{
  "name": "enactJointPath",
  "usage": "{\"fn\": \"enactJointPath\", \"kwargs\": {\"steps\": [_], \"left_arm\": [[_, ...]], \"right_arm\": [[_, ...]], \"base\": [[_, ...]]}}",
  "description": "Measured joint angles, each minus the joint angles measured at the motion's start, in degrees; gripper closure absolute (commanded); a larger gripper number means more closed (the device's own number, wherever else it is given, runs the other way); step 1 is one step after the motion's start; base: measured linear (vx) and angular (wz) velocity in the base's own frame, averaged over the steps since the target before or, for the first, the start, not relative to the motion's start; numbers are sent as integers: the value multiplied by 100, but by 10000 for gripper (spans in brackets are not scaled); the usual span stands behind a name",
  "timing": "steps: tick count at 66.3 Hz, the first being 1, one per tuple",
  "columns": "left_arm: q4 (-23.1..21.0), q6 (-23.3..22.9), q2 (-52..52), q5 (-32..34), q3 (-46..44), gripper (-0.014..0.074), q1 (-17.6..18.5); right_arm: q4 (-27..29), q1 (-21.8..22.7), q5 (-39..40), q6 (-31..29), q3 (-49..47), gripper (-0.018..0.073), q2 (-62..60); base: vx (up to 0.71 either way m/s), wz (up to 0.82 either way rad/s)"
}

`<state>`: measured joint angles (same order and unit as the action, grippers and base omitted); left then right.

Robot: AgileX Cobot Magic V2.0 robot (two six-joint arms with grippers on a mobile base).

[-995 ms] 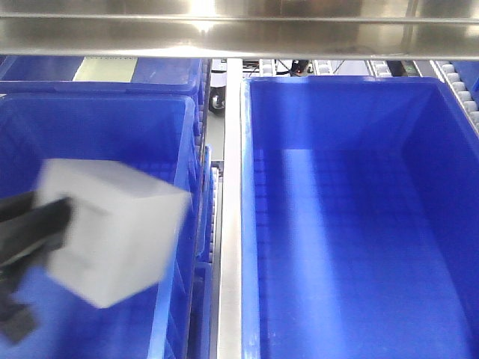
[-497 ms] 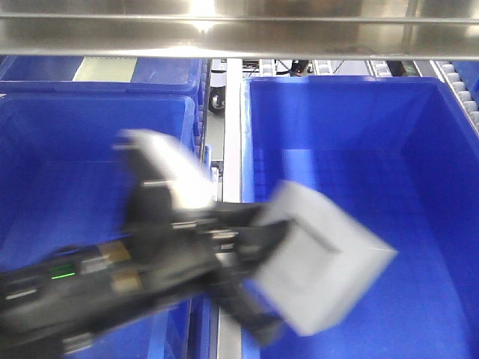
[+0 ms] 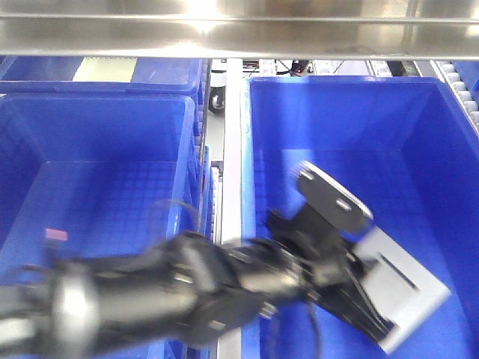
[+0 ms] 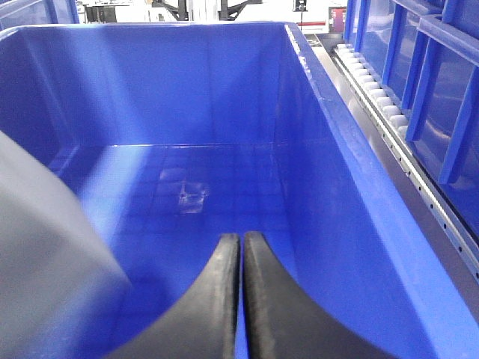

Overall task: Sort gray base to blue bin
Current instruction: 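Swing the left arm with the block over the nearer blue bin, then lower the block and open the left gripper to release it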

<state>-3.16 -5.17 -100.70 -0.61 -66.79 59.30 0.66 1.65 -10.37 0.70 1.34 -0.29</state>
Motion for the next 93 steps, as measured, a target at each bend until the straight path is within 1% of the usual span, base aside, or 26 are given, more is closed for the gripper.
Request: {"fn": "enactJointPath", "kwargs": {"steps": [13, 21, 36, 53, 68, 73, 79, 86, 93], "left_arm": [[0, -7, -563, -26, -150, 498, 68], [-22, -36, -775, -179, -150, 472, 68], [-16, -45, -833, -370, -150, 416, 68], [-21, -52, -833, -379, -168, 318, 68], [-21, -52, -833, -352, -185, 303, 68], [-21, -52, -820, -371, -185, 309, 68], [-21, -52, -705, -541, -185, 342, 68], [-21, -52, -403, -884, -185, 441, 68], [-21, -52, -32, -1195, -185, 592, 73]], "right_arm": [[0, 0, 0, 0, 0, 564, 0], [0, 0, 0, 0, 0, 564, 0], [0, 0, 0, 0, 0, 564, 0], [0, 0, 0, 0, 0, 564, 0], [0, 0, 0, 0, 0, 564, 0], [0, 0, 0, 0, 0, 564, 0], [0, 0, 0, 0, 0, 564, 0], [0, 0, 0, 0, 0, 564, 0], [0, 0, 0, 0, 0, 564, 0]], "base": [[0, 0], [0, 0], [0, 0], [0, 0], [0, 0], [0, 0], [0, 0], [0, 0], [0, 0]]}}
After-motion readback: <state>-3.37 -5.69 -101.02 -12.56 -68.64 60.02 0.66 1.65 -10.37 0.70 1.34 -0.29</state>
